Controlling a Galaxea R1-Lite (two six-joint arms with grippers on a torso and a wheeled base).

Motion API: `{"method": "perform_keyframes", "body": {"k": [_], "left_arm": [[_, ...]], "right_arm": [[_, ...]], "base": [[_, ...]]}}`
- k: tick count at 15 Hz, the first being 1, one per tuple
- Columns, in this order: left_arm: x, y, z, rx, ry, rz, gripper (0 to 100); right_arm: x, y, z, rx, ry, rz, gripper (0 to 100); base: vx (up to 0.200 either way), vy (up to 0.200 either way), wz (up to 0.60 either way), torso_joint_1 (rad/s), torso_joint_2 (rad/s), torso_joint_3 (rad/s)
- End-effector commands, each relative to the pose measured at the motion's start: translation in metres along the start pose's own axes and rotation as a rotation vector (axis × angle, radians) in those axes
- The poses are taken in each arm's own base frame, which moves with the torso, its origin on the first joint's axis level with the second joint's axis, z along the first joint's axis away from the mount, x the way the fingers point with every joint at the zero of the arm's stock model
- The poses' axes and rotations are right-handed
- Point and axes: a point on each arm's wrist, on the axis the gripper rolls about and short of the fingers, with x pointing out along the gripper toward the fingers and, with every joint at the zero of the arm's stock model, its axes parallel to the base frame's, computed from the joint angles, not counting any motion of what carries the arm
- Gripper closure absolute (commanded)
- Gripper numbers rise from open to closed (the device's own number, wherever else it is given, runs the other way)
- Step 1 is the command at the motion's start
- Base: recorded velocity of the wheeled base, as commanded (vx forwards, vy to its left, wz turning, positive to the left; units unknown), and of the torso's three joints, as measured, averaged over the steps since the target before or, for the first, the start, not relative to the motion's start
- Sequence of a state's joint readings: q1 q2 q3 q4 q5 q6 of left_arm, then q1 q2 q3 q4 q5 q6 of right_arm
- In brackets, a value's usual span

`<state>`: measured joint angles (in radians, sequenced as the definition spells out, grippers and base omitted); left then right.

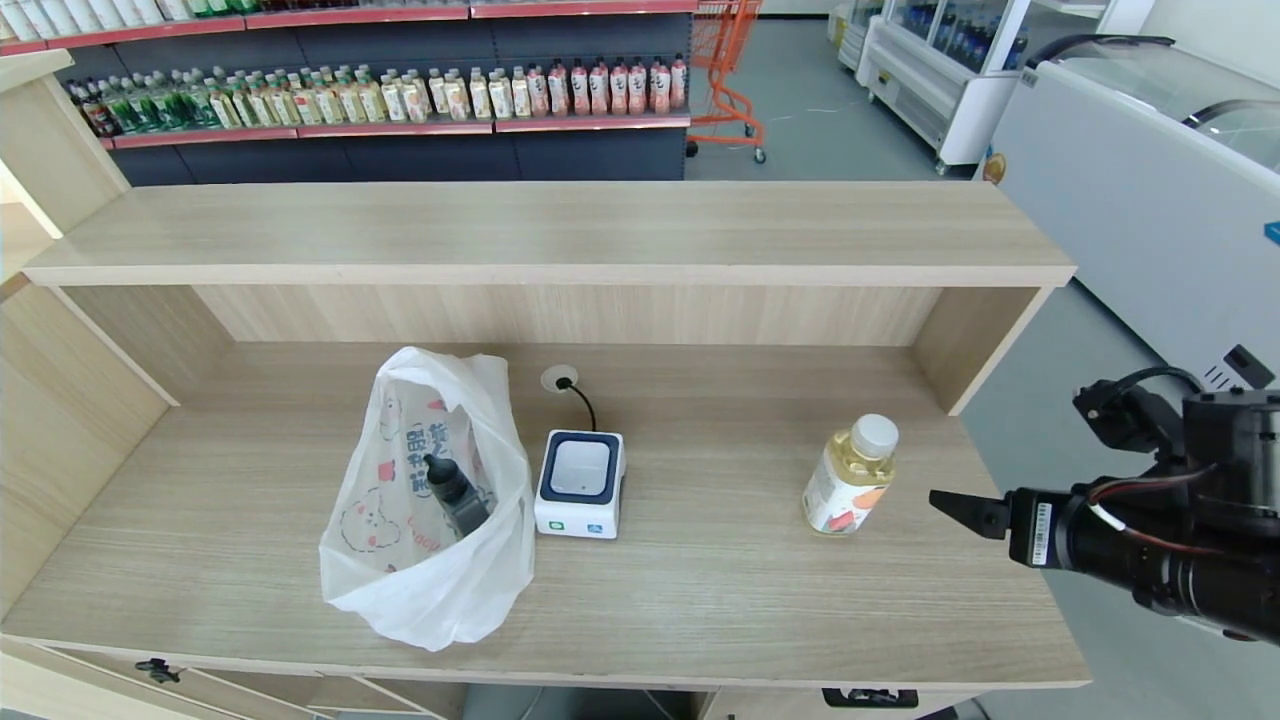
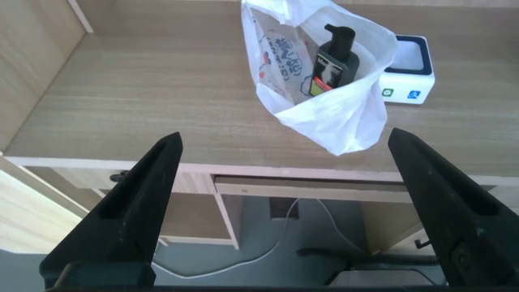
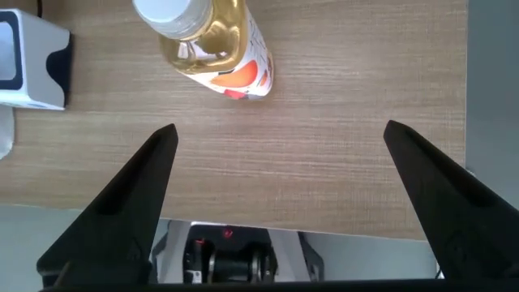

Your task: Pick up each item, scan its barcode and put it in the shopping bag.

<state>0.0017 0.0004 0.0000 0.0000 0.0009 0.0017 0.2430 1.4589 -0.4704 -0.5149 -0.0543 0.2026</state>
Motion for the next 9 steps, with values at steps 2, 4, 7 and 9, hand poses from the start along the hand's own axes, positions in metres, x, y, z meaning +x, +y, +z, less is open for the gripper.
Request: {"method": "perform_keyframes", "body": {"k": [2,4,7,9], "left_arm": [[0.000,0.000,0.000,0.000,0.000,0.001,0],[0.000,0.000,0.000,0.000,0.000,0.001,0],[0.000,0.000,0.000,0.000,0.000,0.002,0],[0.000,0.000,0.000,0.000,0.000,0.001,0]], "right_arm": [[0.025,-0.001,-0.018,-0.050,0.051,-0.004,0],[0.044,0.005,-0.021,-0.064,0.016,0.022,0],[0.064,0.012,-0.027,-0.072,-0.026,0.052,0],[0.073,0.018,-0.030,-0.098,-0.045,0.072,0]], "base": [[0.000,0.000,0.00,0.000,0.00,0.000],[0.000,0.000,0.00,0.000,0.00,0.000],[0.000,0.000,0.00,0.000,0.00,0.000],[0.000,0.000,0.00,0.000,0.00,0.000]]}}
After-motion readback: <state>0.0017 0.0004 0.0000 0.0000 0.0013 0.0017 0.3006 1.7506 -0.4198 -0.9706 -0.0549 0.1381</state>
